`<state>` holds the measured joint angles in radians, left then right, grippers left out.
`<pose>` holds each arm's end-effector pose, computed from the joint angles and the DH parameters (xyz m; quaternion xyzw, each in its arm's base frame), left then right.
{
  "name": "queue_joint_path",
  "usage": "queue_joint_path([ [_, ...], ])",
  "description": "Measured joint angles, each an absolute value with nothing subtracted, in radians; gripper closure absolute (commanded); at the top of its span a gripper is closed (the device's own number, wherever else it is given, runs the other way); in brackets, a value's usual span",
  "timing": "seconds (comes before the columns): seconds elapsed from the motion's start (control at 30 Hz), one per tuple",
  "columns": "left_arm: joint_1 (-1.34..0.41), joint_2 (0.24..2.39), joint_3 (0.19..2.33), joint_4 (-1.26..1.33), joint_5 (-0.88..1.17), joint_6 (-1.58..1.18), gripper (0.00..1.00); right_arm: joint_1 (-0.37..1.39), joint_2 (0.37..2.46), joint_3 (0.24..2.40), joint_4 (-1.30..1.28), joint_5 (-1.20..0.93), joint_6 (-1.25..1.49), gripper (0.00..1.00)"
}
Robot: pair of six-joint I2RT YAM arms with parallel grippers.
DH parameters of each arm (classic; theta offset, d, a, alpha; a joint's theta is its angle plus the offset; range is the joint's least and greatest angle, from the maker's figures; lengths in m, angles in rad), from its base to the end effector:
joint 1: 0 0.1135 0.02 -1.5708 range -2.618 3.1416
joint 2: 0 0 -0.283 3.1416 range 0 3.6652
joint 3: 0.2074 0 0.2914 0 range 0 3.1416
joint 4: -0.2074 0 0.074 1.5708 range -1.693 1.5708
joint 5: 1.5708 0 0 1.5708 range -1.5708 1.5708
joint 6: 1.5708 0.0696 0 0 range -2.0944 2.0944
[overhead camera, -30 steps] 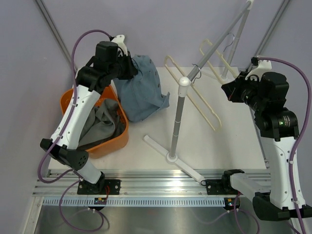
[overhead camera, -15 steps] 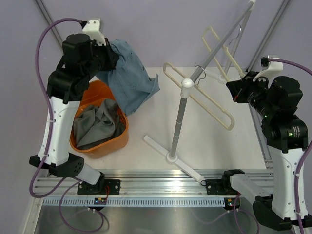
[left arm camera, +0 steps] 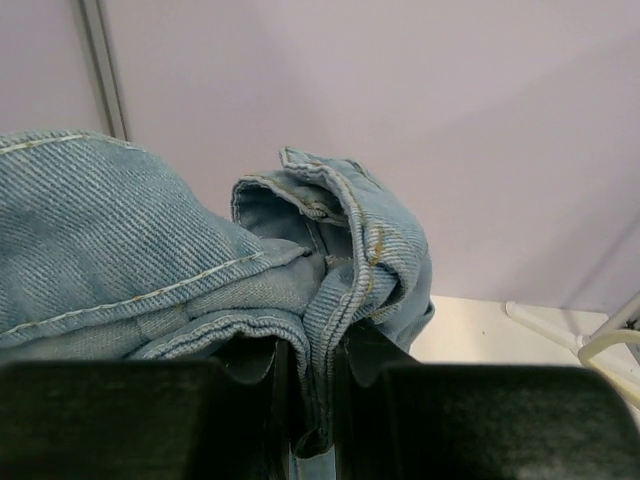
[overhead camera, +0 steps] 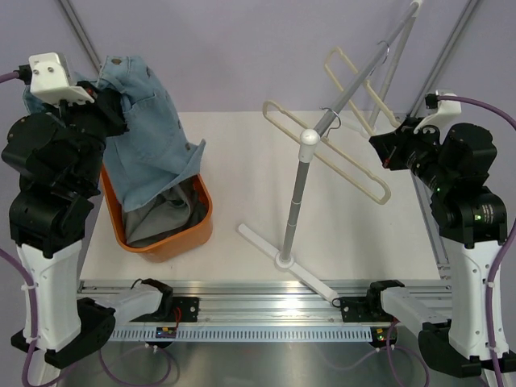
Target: Remove the skirt from the hanger
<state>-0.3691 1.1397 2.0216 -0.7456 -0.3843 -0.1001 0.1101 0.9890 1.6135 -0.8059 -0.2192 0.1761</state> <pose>0.1716 -0.0384 0.6477 -0.0561 0.6587 -0.0499 0.7487 0.1975 0.0371 0.5397 -0.0448 0.7655 0.1739 0.6178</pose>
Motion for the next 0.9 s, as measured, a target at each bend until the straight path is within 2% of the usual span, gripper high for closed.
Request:
queue_joint_path([
  [0.1,-0.368,1.094,1.945,-0.713,-0.397,-0.097,1.00,0.110,0.997,1.613,-0.805,-0.242,0.176,1.00],
  [0.23,-0.367,1.037,1.724,-0.657,-0.385,-0.099,1.00,0.110,0.993,1.604,-0.806,-0.258,0.174,1.00],
  [0.4,-0.332,1.066,1.538,-0.655,-0.312,-0.121,1.00,0.110,0.985,1.603,-0.807,-0.269,0.152,1.00],
  [0.67,-0.194,1.073,1.385,-0.579,-0.221,-0.217,1.00,0.110,0.973,1.603,-0.810,-0.300,0.107,1.00],
  [0.9,-0.113,1.034,1.297,-0.633,-0.257,-0.337,1.00,0.110,1.003,1.610,-0.810,-0.335,0.086,1.00],
])
